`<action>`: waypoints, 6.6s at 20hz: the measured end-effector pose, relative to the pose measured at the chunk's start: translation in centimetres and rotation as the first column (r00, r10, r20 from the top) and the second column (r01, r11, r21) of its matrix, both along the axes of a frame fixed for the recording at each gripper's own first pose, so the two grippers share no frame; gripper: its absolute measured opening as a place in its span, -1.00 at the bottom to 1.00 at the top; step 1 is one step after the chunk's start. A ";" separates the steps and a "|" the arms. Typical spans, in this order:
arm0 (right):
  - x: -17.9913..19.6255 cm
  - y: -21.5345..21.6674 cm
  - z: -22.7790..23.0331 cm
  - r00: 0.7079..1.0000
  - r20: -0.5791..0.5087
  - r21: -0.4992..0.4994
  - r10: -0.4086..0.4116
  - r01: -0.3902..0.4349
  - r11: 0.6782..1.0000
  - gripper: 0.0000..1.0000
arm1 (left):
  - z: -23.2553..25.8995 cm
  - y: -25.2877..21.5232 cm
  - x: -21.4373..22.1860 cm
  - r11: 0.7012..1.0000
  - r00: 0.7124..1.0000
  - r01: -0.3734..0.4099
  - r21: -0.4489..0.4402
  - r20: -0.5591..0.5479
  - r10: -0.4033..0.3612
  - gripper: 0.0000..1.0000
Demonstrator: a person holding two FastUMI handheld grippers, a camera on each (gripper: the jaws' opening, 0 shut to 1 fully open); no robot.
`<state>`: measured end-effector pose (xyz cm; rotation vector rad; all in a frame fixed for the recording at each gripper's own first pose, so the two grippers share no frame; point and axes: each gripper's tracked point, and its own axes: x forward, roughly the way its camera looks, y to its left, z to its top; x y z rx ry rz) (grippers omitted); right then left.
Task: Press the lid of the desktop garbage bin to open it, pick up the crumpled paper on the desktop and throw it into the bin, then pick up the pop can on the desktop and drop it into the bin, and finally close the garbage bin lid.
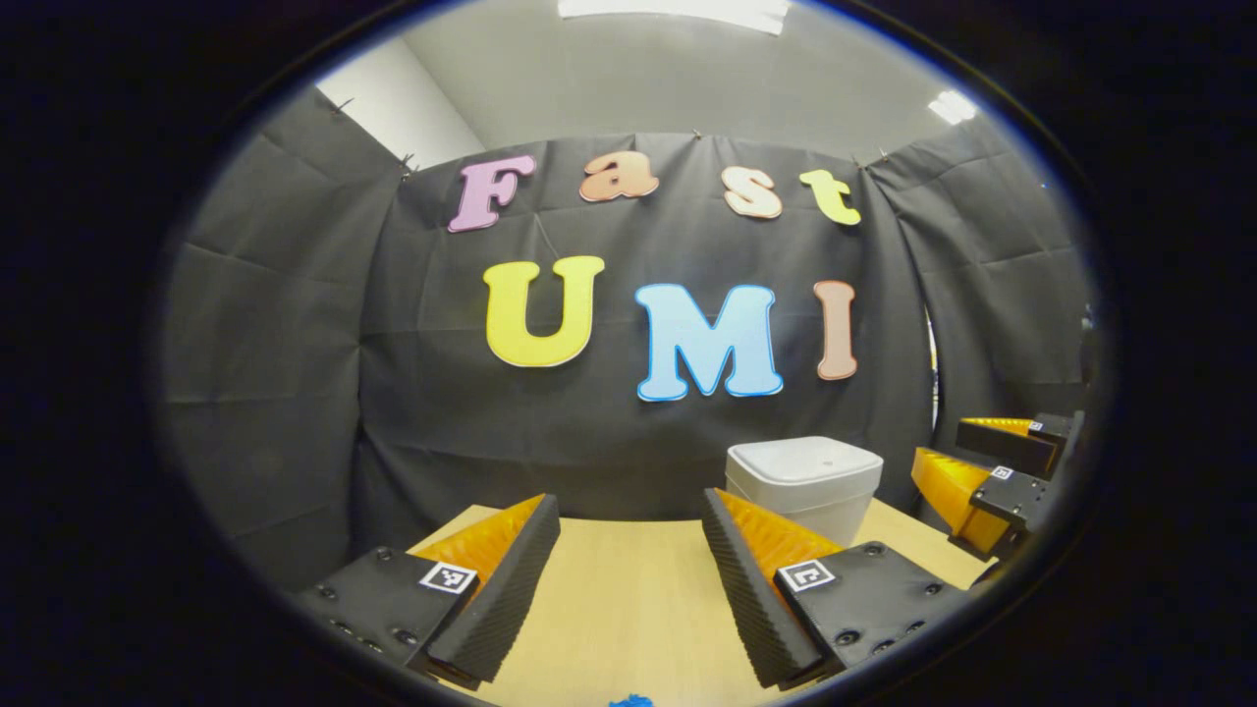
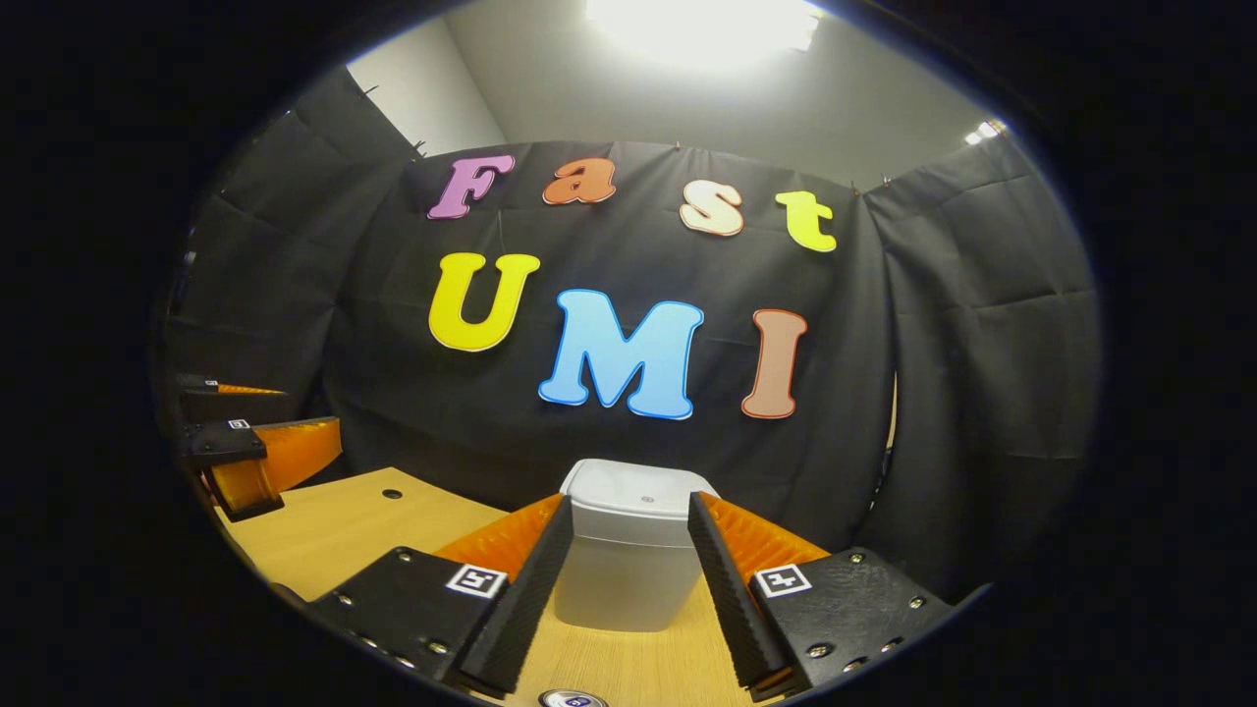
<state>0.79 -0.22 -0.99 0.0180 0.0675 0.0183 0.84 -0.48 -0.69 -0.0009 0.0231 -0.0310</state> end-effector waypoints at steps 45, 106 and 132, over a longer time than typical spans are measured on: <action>13.3 -0.9 -6.0 0.989 -0.127 0.150 0.080 -0.061 0.987 -1.00 | -2.4 2.1 1.3 0.997 0.996 -0.073 -0.013 -0.049 0.073 0.89; 5.3 -1.6 -3.0 0.996 -0.076 0.132 0.045 -0.035 0.991 -0.58 | -13.9 0.0 -2.2 1.000 0.975 0.001 -0.016 -0.222 -0.004 0.90; -3.9 1.5 -6.0 0.974 -0.219 0.059 -0.054 0.069 0.996 0.93 | -40.1 0.2 -5.9 0.991 0.713 0.121 -0.060 -0.690 -0.129 0.92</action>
